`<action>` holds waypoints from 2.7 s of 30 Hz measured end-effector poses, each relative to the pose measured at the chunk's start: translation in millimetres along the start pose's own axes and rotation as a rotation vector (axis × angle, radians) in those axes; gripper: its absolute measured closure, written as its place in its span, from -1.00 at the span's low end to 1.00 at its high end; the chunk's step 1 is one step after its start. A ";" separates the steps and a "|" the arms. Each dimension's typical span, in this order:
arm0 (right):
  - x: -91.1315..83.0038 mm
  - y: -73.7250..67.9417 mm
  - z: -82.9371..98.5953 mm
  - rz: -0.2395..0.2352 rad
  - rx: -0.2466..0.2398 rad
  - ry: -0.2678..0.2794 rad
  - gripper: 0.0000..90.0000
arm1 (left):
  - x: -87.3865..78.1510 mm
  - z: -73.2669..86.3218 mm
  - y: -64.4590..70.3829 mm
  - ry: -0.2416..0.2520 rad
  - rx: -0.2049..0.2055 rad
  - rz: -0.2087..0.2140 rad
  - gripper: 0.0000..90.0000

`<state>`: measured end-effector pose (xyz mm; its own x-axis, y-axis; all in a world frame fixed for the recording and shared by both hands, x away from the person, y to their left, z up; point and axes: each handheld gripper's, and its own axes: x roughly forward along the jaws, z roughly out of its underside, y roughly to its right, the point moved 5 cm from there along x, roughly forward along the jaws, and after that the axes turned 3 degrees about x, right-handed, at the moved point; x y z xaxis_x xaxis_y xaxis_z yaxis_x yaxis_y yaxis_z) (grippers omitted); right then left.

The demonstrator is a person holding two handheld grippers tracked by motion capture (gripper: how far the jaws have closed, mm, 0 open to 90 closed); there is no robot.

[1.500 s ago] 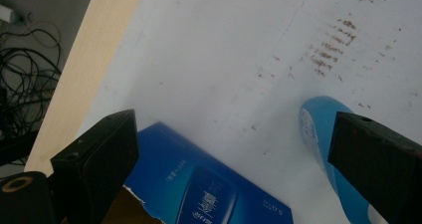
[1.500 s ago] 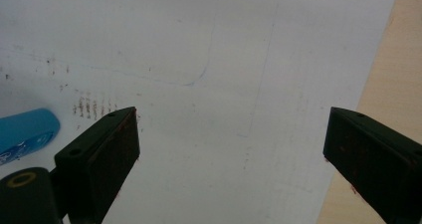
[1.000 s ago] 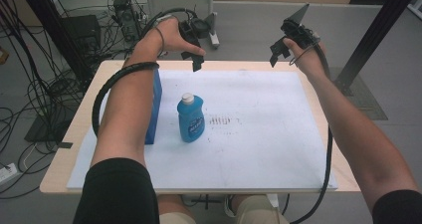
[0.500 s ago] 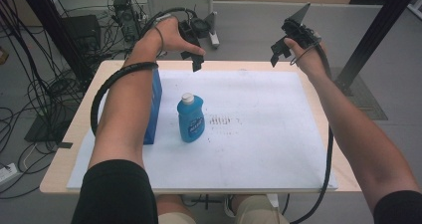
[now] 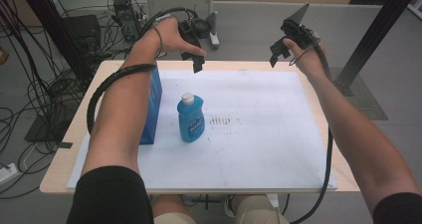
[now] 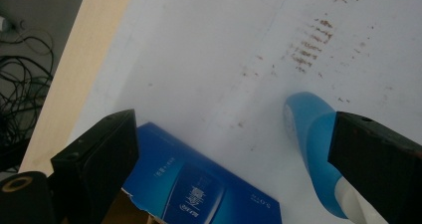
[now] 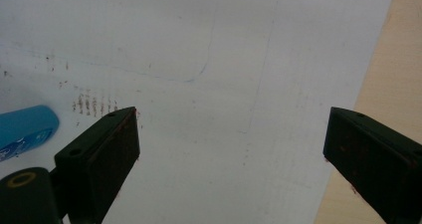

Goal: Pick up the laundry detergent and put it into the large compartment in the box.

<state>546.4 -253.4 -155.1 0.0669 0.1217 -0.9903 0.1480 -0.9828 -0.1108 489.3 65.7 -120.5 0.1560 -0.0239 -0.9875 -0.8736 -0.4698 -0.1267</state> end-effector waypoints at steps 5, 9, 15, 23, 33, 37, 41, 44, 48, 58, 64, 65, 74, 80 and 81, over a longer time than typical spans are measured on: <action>-1.2 -2.2 1.7 -0.001 -0.004 0.004 -0.83 | -4.8 -0.1 8.9 0.009 0.027 0.006 -0.86; -1.6 -3.7 2.1 -0.001 -0.002 0.003 -0.83 | -7.1 -0.8 14.3 0.007 0.038 0.009 -0.86; -2.9 -3.8 3.6 0.000 -0.004 0.004 -0.83 | -14.1 0.2 24.4 0.008 0.062 0.012 -0.86; -4.8 -2.8 5.5 0.000 -0.007 0.006 -0.83 | -16.8 2.2 41.9 0.005 0.101 0.015 -0.86; -9.3 -2.0 9.9 -0.002 -0.008 0.012 -0.83 | -18.2 5.4 57.3 -0.004 0.124 0.025 -0.86; -10.6 -1.9 11.9 -0.001 -0.008 0.016 -0.83 | -18.3 7.0 60.9 -0.003 0.124 0.028 -0.87; -12.3 -2.6 13.9 0.001 -0.010 0.016 -0.83 | -17.0 9.9 66.6 0.000 0.123 0.033 -0.87; -12.8 -2.6 14.7 0.002 -0.011 0.018 -0.83 | -15.8 11.6 69.3 -0.005 0.127 0.036 -0.87; -12.8 -3.5 14.9 0.004 -0.008 0.016 -0.83 | -13.7 15.3 70.9 -0.008 0.113 0.038 -0.87; -10.6 -8.6 14.4 0.006 -0.013 0.014 -0.83 | -5.4 18.6 72.9 -0.031 0.093 0.055 -0.88; -9.1 -8.2 14.9 0.005 -0.014 0.014 -0.83 | 5.1 17.1 72.8 -0.053 0.065 0.069 -0.88; -9.1 -8.2 14.9 0.005 -0.014 0.014 -0.83 | 5.1 17.1 72.8 -0.053 0.065 0.069 -0.88; -6.9 -5.7 15.8 0.003 -0.013 0.009 -0.83 | 22.8 14.5 72.4 -0.094 0.003 0.082 -0.87; -8.0 -4.6 16.8 0.002 -0.012 0.012 -0.83 | 31.5 12.8 71.2 -0.113 -0.038 0.093 -0.87; -8.2 -4.3 16.8 0.003 -0.011 0.011 -0.83 | 33.0 12.5 70.6 -0.117 -0.043 0.095 -0.87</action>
<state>528.6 -252.5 -147.9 0.0778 0.1200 -0.9897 0.1589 -0.9815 -0.1065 427.0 42.7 -163.2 0.0171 0.0318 -0.9993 -0.8608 -0.5079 -0.0309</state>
